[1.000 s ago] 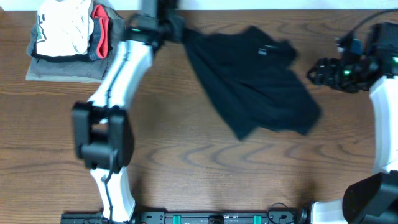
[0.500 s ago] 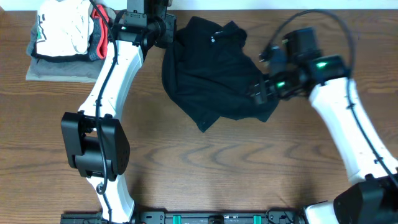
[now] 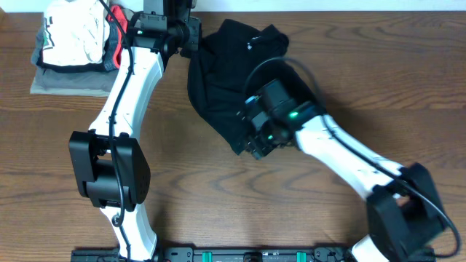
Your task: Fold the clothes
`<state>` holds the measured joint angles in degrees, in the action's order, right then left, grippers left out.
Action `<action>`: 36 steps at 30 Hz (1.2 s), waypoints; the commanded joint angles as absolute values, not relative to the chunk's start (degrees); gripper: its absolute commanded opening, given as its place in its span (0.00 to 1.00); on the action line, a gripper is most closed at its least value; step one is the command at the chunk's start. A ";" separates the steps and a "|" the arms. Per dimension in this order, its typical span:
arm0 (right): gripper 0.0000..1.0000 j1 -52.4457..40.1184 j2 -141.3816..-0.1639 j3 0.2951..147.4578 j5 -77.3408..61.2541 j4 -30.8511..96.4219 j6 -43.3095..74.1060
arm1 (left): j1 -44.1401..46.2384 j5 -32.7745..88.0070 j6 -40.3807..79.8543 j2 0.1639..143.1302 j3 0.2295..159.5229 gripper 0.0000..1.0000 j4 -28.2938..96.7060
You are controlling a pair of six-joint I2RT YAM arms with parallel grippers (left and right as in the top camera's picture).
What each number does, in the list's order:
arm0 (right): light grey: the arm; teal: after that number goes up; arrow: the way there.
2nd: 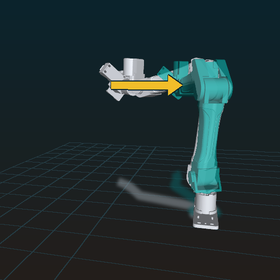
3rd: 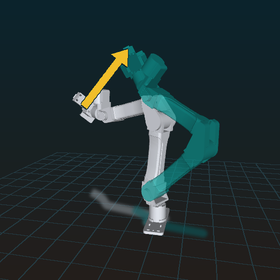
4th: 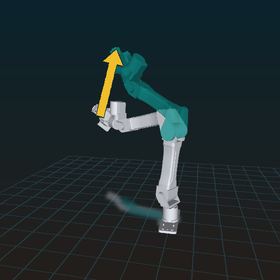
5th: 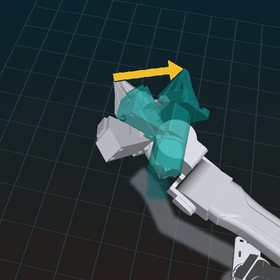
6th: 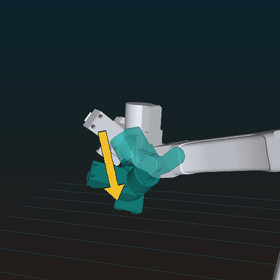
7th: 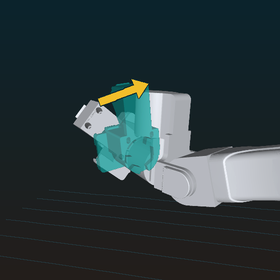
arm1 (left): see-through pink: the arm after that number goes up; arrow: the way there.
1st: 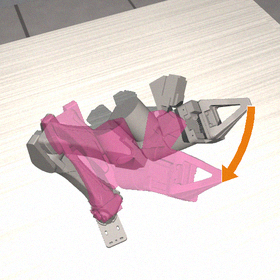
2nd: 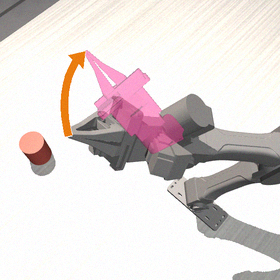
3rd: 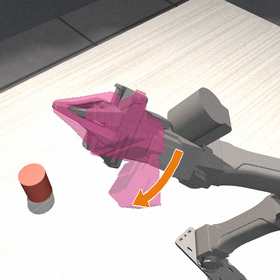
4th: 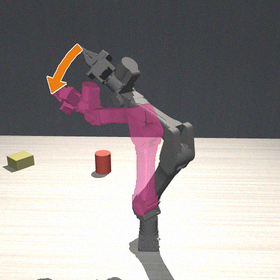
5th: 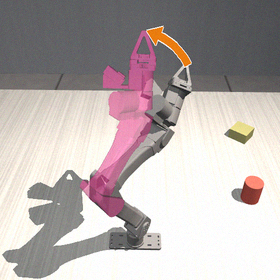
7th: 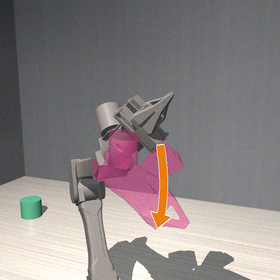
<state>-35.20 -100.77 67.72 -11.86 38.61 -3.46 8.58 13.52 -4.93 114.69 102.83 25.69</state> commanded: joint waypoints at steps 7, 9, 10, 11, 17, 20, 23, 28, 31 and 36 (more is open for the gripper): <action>0.63 -39.31 -107.92 68.71 -6.00 35.09 -11.07 | 8.43 13.41 -5.10 114.98 102.98 0.06 28.71; 0.63 -39.64 -108.16 68.86 -6.00 34.87 -12.03 | 8.43 13.41 -5.13 114.98 102.98 0.06 29.10; 0.63 -39.86 -108.16 68.97 -6.00 34.72 -12.71 | 8.43 13.41 -5.13 114.98 102.98 0.06 29.17; 0.63 -40.12 -108.16 69.08 -5.98 34.46 -13.10 | 8.43 13.41 -5.13 114.98 102.98 0.06 29.23; 0.65 -41.60 -108.27 69.41 -4.99 31.16 -14.28 | 8.43 13.41 -5.13 114.98 102.98 0.06 29.78; 0.66 -41.76 -108.71 69.43 -4.51 28.95 -14.22 | 8.43 13.41 -5.13 114.98 102.98 0.06 30.28; 0.66 -41.76 -109.08 69.43 -4.54 27.55 -14.17 | 8.43 13.41 -5.17 114.98 102.98 0.06 30.59; 0.64 -41.78 -110.19 69.43 -5.10 25.36 -14.20 | 8.43 13.41 -5.37 114.98 102.98 0.06 30.83; 0.62 -42.00 -111.87 69.43 -5.39 25.10 -14.26 | 8.43 13.41 -5.37 114.98 102.98 0.06 30.81; 0.59 -42.13 -112.99 69.43 -5.39 27.44 -14.28 | 8.43 13.41 -5.34 114.98 102.98 0.06 31.00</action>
<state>-41.39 -112.16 68.51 -5.32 26.87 -13.72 8.58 13.50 -4.93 114.69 102.83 30.70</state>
